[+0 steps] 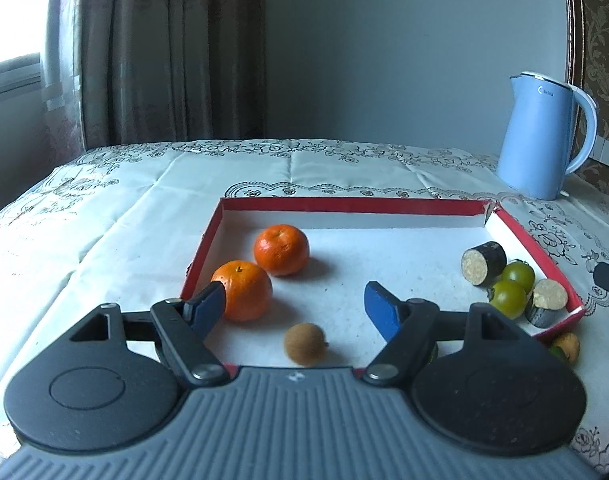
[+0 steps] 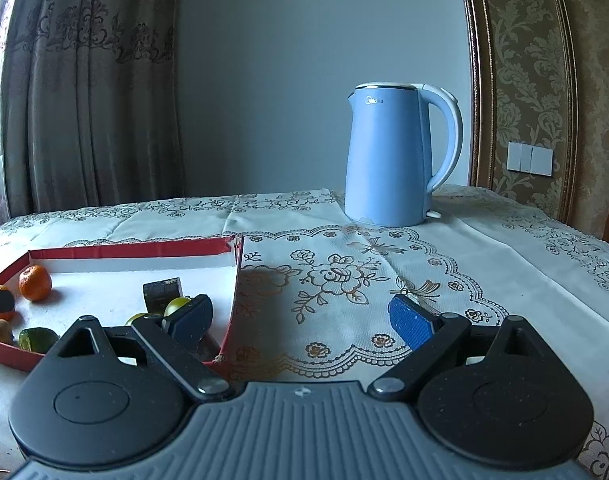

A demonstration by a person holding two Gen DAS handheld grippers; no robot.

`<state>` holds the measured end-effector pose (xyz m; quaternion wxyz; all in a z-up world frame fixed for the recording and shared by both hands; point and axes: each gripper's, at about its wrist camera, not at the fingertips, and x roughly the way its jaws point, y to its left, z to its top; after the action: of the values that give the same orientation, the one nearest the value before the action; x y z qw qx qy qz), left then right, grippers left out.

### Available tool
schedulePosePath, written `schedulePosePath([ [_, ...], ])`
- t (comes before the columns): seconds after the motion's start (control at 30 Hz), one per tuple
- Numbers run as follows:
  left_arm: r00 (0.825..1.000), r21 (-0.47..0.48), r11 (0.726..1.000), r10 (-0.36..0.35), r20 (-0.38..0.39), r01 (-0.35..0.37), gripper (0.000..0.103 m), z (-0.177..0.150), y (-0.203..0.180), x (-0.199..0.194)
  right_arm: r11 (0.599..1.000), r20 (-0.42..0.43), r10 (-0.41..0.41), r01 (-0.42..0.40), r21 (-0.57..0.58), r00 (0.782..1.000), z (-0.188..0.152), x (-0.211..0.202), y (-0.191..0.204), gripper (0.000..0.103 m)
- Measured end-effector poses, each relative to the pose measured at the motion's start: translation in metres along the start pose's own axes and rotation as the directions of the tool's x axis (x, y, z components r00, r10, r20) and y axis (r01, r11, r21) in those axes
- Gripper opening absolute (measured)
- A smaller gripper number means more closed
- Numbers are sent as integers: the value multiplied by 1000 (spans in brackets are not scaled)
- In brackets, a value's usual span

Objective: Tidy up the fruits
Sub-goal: 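Move the right gripper to the second brown round fruit and grasp it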

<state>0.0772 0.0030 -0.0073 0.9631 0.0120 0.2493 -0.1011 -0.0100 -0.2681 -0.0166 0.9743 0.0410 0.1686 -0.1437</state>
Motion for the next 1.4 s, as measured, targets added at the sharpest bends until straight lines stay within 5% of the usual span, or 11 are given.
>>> schedulePosePath([
  [0.3, 1000, -31, 999, 11, 5, -11, 79, -11, 9, -19, 1000, 8, 8, -8, 22, 1000, 0, -3, -4, 96],
  [0.53, 999, -45, 999, -11, 45, 14, 89, -25, 18, -57, 989, -48, 132, -128, 77, 990, -6, -17, -21, 96],
  [0.8, 998, -13, 998, -63, 4, 63, 91, -52, 6, -64, 980, -107, 186, -192, -47, 977, -27, -44, -16, 95],
  [0.97, 997, -38, 997, -68, -40, 67, 91, -57, 8, -53, 971, -139, 194, -210, -115, 971, -20, -34, 3, 76],
  [1.13, 995, -75, 995, -76, -66, 71, 91, -58, 15, -48, 954, -238, 251, -281, -106, 939, -19, -9, 14, 59],
  [1.4, 994, -15, 998, -57, -95, 56, 92, -60, 4, -42, 944, -265, 292, -322, -78, 919, -18, 6, 20, 53],
])
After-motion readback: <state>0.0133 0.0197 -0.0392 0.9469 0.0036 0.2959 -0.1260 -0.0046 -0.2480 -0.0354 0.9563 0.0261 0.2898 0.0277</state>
